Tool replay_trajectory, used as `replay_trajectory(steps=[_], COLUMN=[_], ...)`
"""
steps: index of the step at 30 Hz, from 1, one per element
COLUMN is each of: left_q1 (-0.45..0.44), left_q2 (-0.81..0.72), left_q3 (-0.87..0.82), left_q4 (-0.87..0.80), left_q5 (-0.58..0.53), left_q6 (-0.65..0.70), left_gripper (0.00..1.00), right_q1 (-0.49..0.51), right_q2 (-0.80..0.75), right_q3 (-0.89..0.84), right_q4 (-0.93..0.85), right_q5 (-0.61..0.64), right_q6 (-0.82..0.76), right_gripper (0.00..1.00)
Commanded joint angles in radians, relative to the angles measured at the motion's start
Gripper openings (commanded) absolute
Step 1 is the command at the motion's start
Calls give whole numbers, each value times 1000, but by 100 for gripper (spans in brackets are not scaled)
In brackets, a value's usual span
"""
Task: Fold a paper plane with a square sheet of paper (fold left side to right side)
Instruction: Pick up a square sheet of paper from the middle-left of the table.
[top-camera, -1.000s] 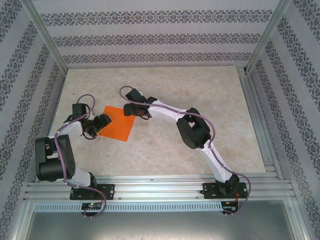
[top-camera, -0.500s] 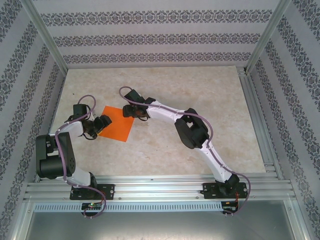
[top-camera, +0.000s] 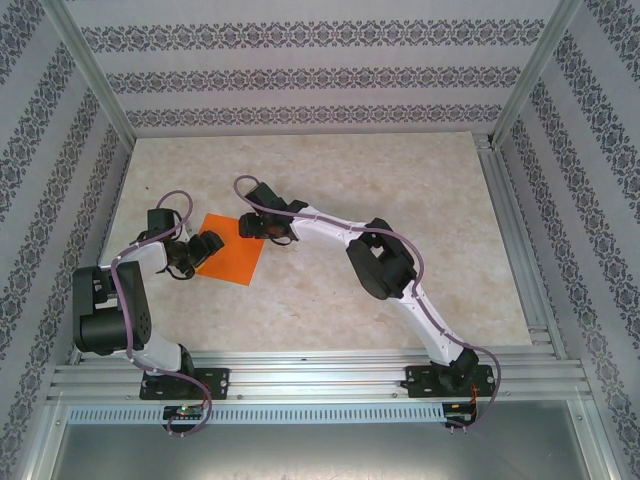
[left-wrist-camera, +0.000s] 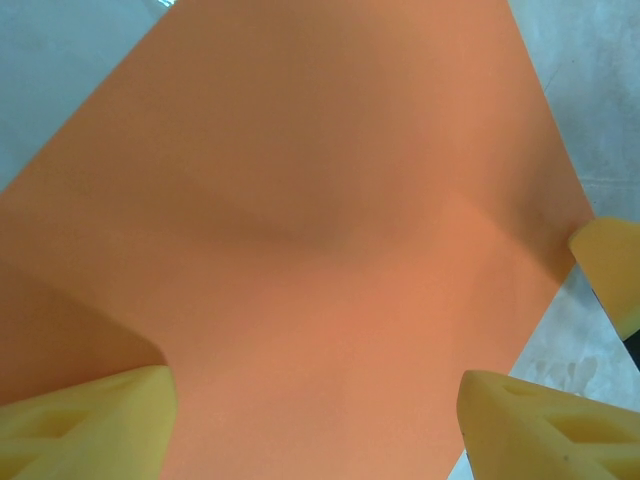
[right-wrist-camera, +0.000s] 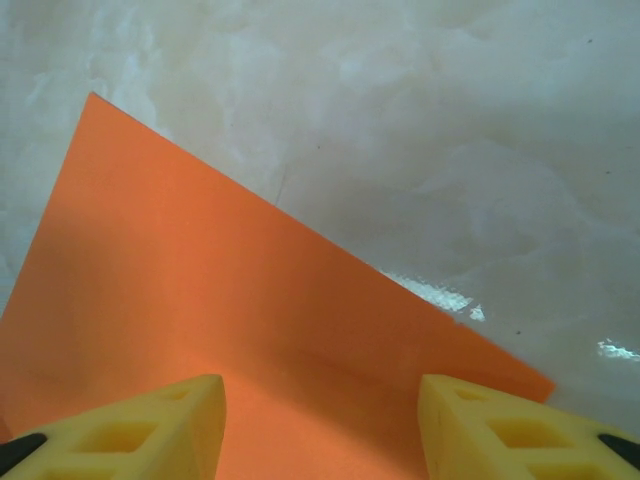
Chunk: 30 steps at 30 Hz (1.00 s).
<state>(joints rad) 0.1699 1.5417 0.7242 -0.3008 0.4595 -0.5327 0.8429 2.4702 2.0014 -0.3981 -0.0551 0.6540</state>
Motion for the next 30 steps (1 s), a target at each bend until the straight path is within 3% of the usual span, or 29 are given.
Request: replay_trajectory(steps=[1, 9, 15, 30], left_q1=[11, 11, 11, 10], left_q2=[20, 20, 22, 49], left_q3=[-14, -10, -12, -36], left_q4=[27, 15, 15, 50], left_q5=[1, -12, -12, -3], left_q6=[19, 29, 31, 24], left_gripper=[75, 75, 74, 74], right_q1=[7, 6, 4, 59], right_q2=[-14, -4, 38, 19], right_q3=[0, 58, 86, -4], right_q4=[20, -96, -117, -50], right_q5=[34, 184, 122, -42], right_q6=[-30, -159, -130, -28], right_gripper=[56, 69, 74, 71])
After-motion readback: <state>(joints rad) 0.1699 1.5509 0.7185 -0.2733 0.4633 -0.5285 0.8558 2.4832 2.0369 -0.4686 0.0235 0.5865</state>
